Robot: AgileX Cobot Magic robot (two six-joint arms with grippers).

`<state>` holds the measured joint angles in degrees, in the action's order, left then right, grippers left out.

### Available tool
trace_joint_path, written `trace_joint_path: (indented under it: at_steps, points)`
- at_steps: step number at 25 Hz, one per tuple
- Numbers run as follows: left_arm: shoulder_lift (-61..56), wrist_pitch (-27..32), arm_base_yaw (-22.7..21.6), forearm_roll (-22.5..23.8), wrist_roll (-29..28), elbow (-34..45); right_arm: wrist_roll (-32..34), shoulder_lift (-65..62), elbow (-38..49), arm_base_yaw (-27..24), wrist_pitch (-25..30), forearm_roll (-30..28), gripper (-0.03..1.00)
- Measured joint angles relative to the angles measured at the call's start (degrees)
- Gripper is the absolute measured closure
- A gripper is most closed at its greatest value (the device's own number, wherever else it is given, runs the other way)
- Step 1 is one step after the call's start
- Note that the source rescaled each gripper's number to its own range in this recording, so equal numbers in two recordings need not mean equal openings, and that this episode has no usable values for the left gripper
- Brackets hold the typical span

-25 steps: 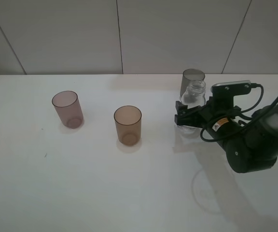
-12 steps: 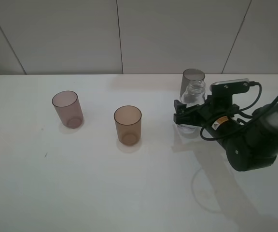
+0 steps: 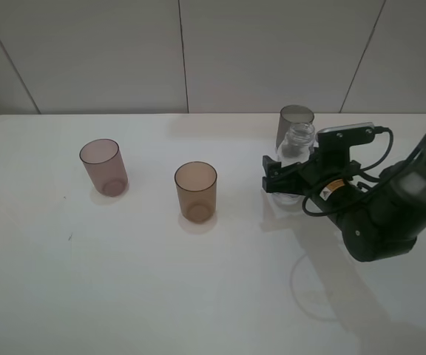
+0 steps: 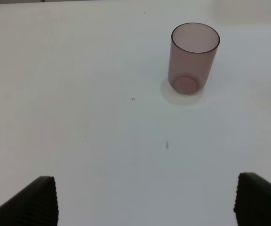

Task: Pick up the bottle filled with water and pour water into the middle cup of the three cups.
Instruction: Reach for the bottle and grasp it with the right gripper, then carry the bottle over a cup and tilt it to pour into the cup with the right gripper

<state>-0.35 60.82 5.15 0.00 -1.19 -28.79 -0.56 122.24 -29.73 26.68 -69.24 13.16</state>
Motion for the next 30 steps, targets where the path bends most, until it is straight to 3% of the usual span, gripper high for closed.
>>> trace_joint_path:
  at_steps: [1, 2, 5, 12, 17, 24, 30]
  points:
    - [0.00, 0.00, 0.00, 0.00, 0.00, 0.00, 0.00, 0.00, 0.00, 0.00, 0.00, -0.02, 0.09]
    - [0.00, 0.00, 0.00, 0.00, 0.00, 0.00, 0.00, 0.00, 0.00, 0.00, 0.00, -0.07, 0.23]
    - [0.00, 0.00, 0.00, 0.00, 0.00, 0.00, 0.00, 0.00, 0.00, 0.06, 0.00, -0.38, 0.97]
    - [0.00, 0.00, 0.00, 0.00, 0.00, 0.00, 0.00, -0.07, 0.00, 0.06, 0.07, -1.08, 0.95]
    - [0.00, 0.00, 0.00, 0.00, 0.00, 0.00, -4.09, -4.99, 0.70, 0.06, 4.04, -1.55, 0.95]
    - [0.00, 0.00, 0.00, 0.00, 0.00, 0.00, -24.27, -18.91, 1.09, 0.06, 24.15, -3.01, 0.95]
    - [0.00, 0.00, 0.00, 0.00, 0.00, 0.00, -41.47, -26.30, -0.41, 0.40, 39.26, 2.66, 0.95]
